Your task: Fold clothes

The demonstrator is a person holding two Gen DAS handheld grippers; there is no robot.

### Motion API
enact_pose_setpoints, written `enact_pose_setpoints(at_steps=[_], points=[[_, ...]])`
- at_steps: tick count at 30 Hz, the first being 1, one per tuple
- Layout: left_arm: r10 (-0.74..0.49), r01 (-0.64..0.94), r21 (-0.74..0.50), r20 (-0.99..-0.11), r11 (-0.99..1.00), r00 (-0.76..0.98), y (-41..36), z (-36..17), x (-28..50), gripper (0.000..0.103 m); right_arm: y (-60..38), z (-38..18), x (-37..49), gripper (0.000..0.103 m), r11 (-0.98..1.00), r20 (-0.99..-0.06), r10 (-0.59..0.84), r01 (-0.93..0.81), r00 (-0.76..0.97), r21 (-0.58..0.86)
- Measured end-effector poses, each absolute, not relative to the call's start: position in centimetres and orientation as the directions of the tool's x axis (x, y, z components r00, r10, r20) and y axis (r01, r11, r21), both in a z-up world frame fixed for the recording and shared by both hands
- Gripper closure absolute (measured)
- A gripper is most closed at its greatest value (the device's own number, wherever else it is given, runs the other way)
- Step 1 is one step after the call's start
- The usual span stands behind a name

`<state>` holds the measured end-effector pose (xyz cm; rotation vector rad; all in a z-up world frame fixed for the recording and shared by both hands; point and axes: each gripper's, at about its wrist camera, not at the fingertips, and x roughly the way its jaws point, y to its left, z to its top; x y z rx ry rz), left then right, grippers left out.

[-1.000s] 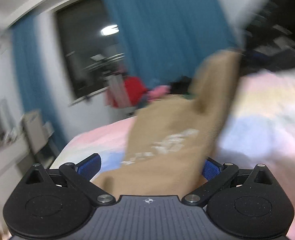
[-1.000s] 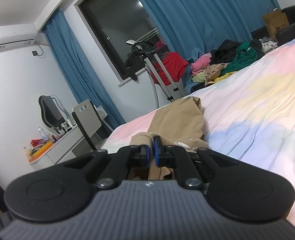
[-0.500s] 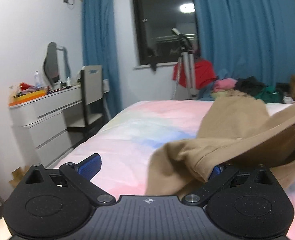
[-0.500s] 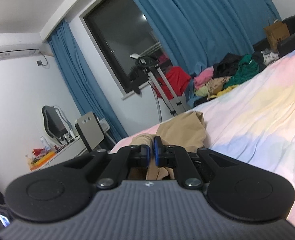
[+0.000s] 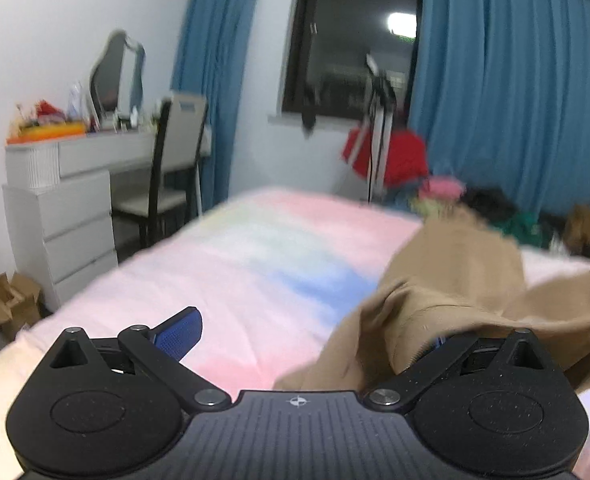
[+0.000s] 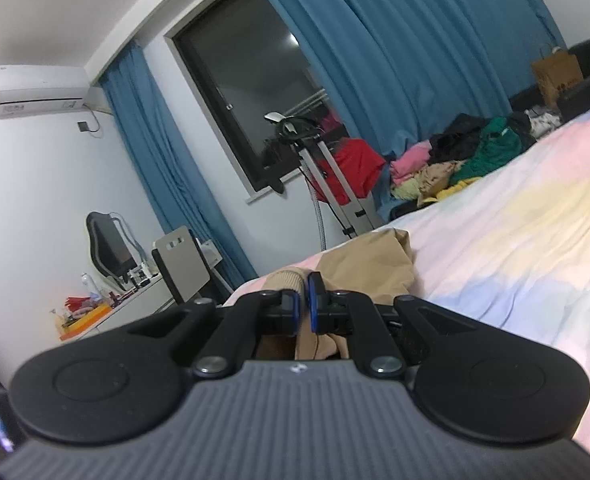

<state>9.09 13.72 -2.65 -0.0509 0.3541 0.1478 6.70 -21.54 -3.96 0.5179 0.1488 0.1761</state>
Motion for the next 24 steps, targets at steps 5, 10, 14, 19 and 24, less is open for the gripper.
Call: enact_pose_setpoints(at_steps=[5,10,14,19,24], points=[[0.229,-0.222,0.062,-0.365,0.973,0.902,13.8,-3.7,10.6,0.001,-21.1,-4.5,7.2,0.093,0.886,-0.149,0.187,-0.101,0.971,0.452],[0.311,-0.297,0.094,-0.352,0.95,0.883,14.3,-3.7,10.9,0.001,-19.8,-6.1,8.9,0.09,0.949,-0.328,0.137,-0.029,0.935,0.313],[0.328,-0.337,0.014,-0.259,0.942,0.908,15.2,-1.4,8.5,0.0,-18.8,-8.3,10.5,0.049,0.973,-0.483,0.094,0.023,0.87,0.229],[0.313,-0.318,-0.005,-0.175,0.948,0.934,14.1,1.0,6.4,0.0,-18.6,-9.8,11.2,0.042,0.975,-0.567,0.042,0.091,0.823,0.204],[0.264,-0.271,-0.059,-0.108,0.961,0.958,12.6,6.8,5.4,0.0,-21.2,-3.7,8.8,0.042,0.925,-0.372,-0.026,0.163,0.928,0.343]])
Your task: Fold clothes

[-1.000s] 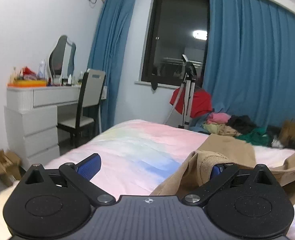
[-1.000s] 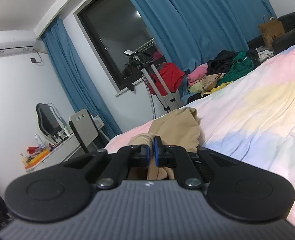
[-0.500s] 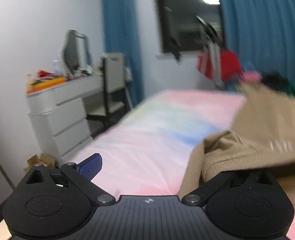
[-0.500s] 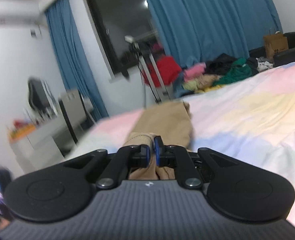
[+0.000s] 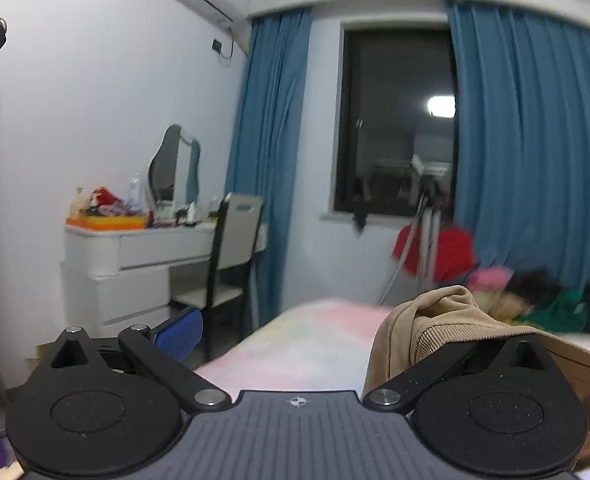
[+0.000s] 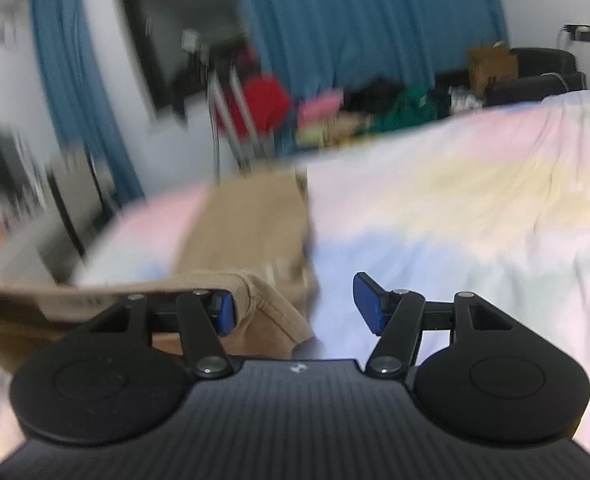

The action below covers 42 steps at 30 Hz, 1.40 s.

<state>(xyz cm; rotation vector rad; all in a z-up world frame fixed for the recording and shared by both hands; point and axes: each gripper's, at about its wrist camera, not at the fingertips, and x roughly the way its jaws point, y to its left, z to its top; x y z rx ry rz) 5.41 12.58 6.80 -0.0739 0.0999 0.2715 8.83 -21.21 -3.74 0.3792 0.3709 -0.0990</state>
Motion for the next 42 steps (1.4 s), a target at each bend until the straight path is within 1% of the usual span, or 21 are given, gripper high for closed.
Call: enact_pose_setpoints(at_steps=[2,6,9,13,17,19,21,23,27,30,32,35,38,42], points=[[0.258,-0.264,-0.096,-0.075,0.96,0.963,12.0,10.3,5.8,0.0,-22.2,-0.4,8.6,0.042,0.917,-0.303,-0.019,0.138,0.953,0.375],[0.25,-0.246,-0.154,0.008,0.957,0.968,11.1,17.9,6.3,0.0,-23.2,7.3,8.6,0.042,0.929,-0.192,-0.03,0.098,0.981,0.357],[0.233,-0.22,-0.169,0.058,0.961,0.971,10.9,23.7,6.3,0.0,-24.2,13.8,8.2,0.041,0.938,-0.093,-0.03,0.06,0.995,0.341],[0.219,-0.195,-0.169,0.137,0.966,0.966,10.8,31.3,4.7,0.0,-24.8,22.3,5.7,0.041,0.968,0.052,-0.02,0.006,0.998,0.252],[0.2,-0.167,-0.146,0.253,0.975,0.947,10.5,37.8,1.5,0.0,-25.0,29.8,1.8,0.041,0.986,0.167,0.005,-0.033,0.986,0.161],[0.172,-0.141,-0.132,0.272,0.981,0.947,10.4,40.8,0.1,0.0,-25.2,32.3,0.2,0.041,0.991,0.199,0.016,-0.042,0.98,0.13],[0.112,-0.086,-0.101,0.29,0.991,0.95,10.2,43.5,-1.2,0.0,-25.4,34.9,-1.5,0.041,0.994,0.231,0.027,-0.051,0.972,0.098],[0.089,-0.065,-0.088,0.298,0.994,0.95,10.0,45.6,-2.2,0.0,-25.6,37.4,-3.1,0.042,0.996,0.261,0.038,-0.058,0.965,0.067],[0.06,-0.045,-0.063,0.26,0.997,0.964,9.5,47.9,-2.5,0.0,-26.2,39.7,-4.6,0.042,0.997,0.27,0.051,-0.065,0.961,0.043],[0.031,-0.018,-0.07,0.195,0.997,0.98,9.3,47.7,-1.2,0.0,-26.4,40.0,-4.6,0.042,0.995,0.238,0.067,-0.081,0.969,0.051],[0.021,-0.006,-0.115,0.132,0.993,0.991,9.4,46.6,0.5,0.0,-26.5,39.2,-3.8,0.042,0.994,0.2,0.074,-0.09,0.977,0.069],[0.011,-0.003,-0.116,0.069,0.993,0.998,9.3,43.8,4.1,0.0,-26.7,37.1,-0.9,0.042,0.99,0.124,0.079,-0.092,0.989,0.105],[0.03,-0.025,-0.1,0.045,0.995,0.999,8.7,40.2,8.0,0.0,-26.7,34.3,3.0,0.042,0.987,0.045,0.083,-0.088,0.996,0.135],[0.052,-0.054,-0.082,-0.025,0.995,0.998,7.1,34.1,16.4,0.0,-27.3,29.9,9.4,0.042,0.986,-0.016,0.059,-0.056,0.998,0.159]])
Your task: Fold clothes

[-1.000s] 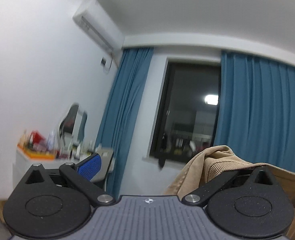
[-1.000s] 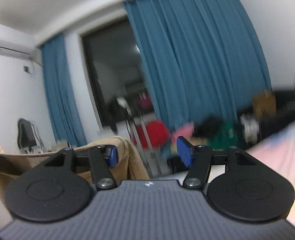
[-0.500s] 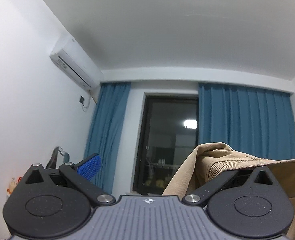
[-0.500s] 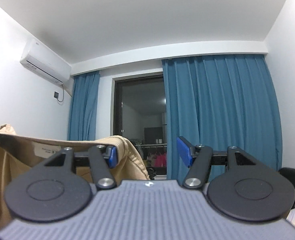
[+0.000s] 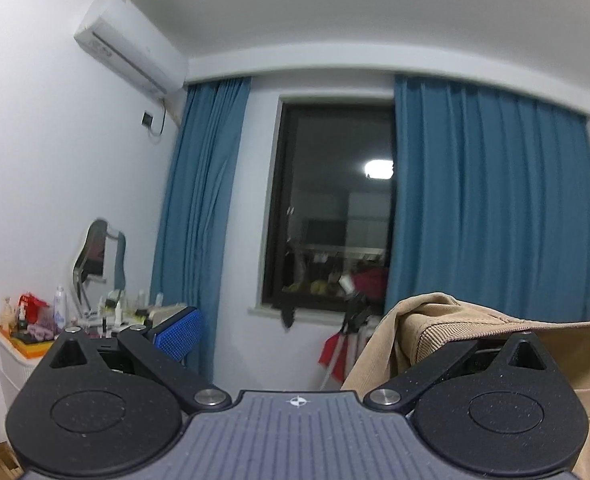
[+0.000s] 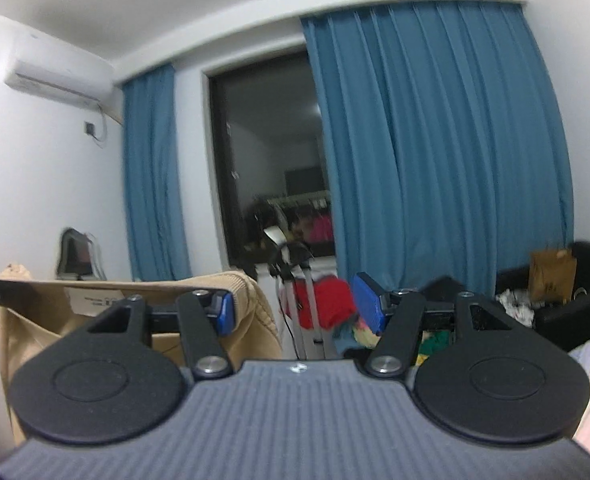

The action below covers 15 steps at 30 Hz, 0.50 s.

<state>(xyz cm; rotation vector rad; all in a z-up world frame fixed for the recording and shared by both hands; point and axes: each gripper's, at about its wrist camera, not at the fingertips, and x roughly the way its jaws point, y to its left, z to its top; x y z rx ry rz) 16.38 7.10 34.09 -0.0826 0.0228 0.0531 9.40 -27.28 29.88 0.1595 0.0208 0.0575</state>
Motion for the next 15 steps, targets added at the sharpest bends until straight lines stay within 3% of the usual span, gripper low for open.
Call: enact_pose_setpoints(at_steps=[6,15], points=[[0.084,-0.092,-0.052,-0.146,0.994,0.986,4.4,24.3,30.2,0.0,-29.7,21.5,23.2,0.042,0.981,-0.138,0.003,0.024,0.99,0.192],[0.099,-0.099,0.027,-0.5,0.995,0.861,1.0,2.9,53.7,0.0,-33.3,2.1,45.4,0.042,0.978,-0.485,0.001,0.1,0.874,0.183]])
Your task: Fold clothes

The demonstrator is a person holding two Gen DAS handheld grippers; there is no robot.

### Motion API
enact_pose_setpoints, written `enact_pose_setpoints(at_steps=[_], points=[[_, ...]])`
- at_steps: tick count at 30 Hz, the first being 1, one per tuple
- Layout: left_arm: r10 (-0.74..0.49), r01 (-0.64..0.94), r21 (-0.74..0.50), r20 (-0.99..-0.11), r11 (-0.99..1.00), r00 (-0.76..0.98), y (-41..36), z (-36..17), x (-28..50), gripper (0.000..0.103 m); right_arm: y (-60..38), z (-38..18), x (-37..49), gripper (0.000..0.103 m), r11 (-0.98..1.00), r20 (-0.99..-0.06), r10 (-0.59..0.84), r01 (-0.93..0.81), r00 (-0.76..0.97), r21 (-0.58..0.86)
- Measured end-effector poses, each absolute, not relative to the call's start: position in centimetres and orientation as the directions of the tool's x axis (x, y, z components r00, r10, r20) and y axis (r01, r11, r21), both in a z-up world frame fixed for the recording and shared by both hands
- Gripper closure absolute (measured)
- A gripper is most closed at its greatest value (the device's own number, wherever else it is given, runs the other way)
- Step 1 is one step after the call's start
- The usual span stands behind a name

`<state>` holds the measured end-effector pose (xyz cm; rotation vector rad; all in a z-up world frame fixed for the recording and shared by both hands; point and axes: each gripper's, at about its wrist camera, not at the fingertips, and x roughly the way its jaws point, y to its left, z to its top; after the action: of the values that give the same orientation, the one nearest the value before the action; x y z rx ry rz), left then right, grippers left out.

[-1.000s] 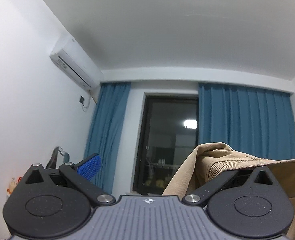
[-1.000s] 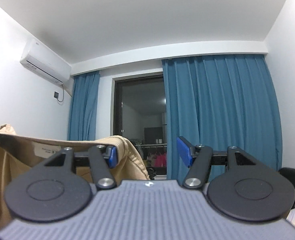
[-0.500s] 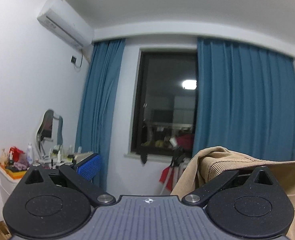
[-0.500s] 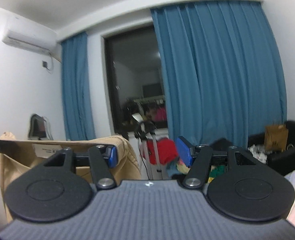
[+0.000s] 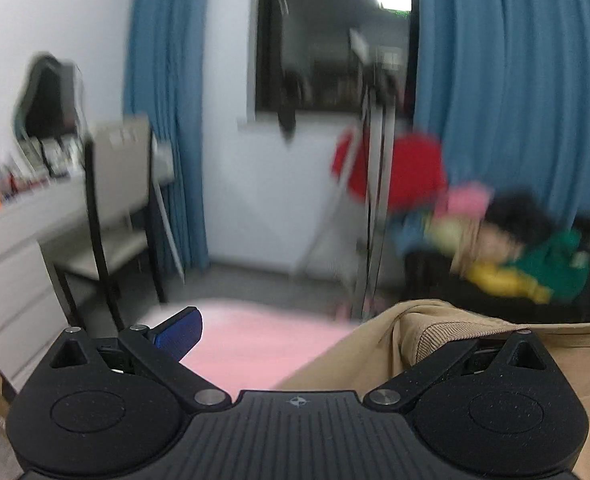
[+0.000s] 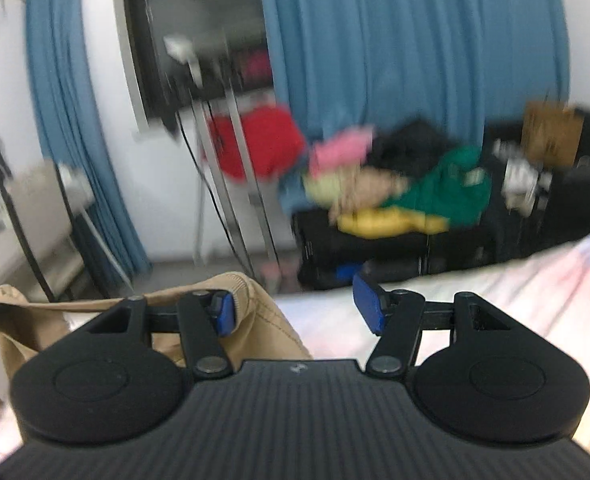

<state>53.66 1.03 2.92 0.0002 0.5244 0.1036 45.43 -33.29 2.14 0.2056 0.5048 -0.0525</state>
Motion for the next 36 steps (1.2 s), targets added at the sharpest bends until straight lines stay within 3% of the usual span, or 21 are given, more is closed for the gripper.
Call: enact_pose_setpoints(at_steps=[4,7,10,14,20,21,22,23,30,36], points=[[0.14,-0.056,0.155,-0.61,0.986,0.78,-0.3,-4.2,59.3,0.0,-32.9,-4.1,52.3,0.042,0.983,-0.664,0.067,0.065,0.745,0.172],[0.097,0.061,0.202,-0.689,0.977,0.719,-1.2,-6.1,59.9,0.001,-30.7,-7.5,55.4,0.042,0.999,-0.788,0.052,-0.036,0.614,0.037],[0.065,0.181,0.235,-0.761,0.955,0.645,-2.2,-8.1,60.5,0.0,-28.9,-8.2,56.6,0.042,0.989,-0.827,0.034,-0.137,0.561,-0.052],[0.027,0.309,0.241,-0.826,0.92,0.563,-2.9,-9.4,60.3,0.0,-27.4,-7.6,57.7,0.042,0.978,-0.881,0.118,-0.208,0.458,0.023],[-0.024,0.254,0.192,-0.753,0.948,0.657,-0.5,-5.8,50.0,0.0,-28.3,-4.6,54.9,0.037,0.97,-0.843,0.239,-0.072,0.482,0.233],[-0.031,0.246,0.183,-0.74,0.952,0.672,-0.1,-5.2,48.3,0.0,-28.4,-4.0,53.8,0.032,0.968,-0.828,0.24,-0.064,0.506,0.242],[-0.038,0.237,0.174,-0.726,0.956,0.687,0.3,-4.6,46.6,0.0,-28.4,-3.5,52.7,0.018,0.966,-0.813,0.241,-0.055,0.529,0.251],[-0.045,0.229,0.165,-0.711,0.959,0.701,0.7,-4.0,44.9,0.0,-28.4,-3.2,51.5,0.015,0.965,-0.802,0.237,-0.04,0.548,0.259],[-0.086,0.182,0.098,-0.607,0.978,0.79,2.8,-0.1,31.5,0.0,-28.0,-0.5,41.6,0.014,0.975,-0.728,0.095,0.083,0.679,0.205],[-0.073,0.134,0.065,-0.571,0.989,0.817,4.1,-0.7,19.5,0.0,-25.8,4.8,30.9,0.014,0.981,-0.707,0.102,0.048,0.7,0.188]])
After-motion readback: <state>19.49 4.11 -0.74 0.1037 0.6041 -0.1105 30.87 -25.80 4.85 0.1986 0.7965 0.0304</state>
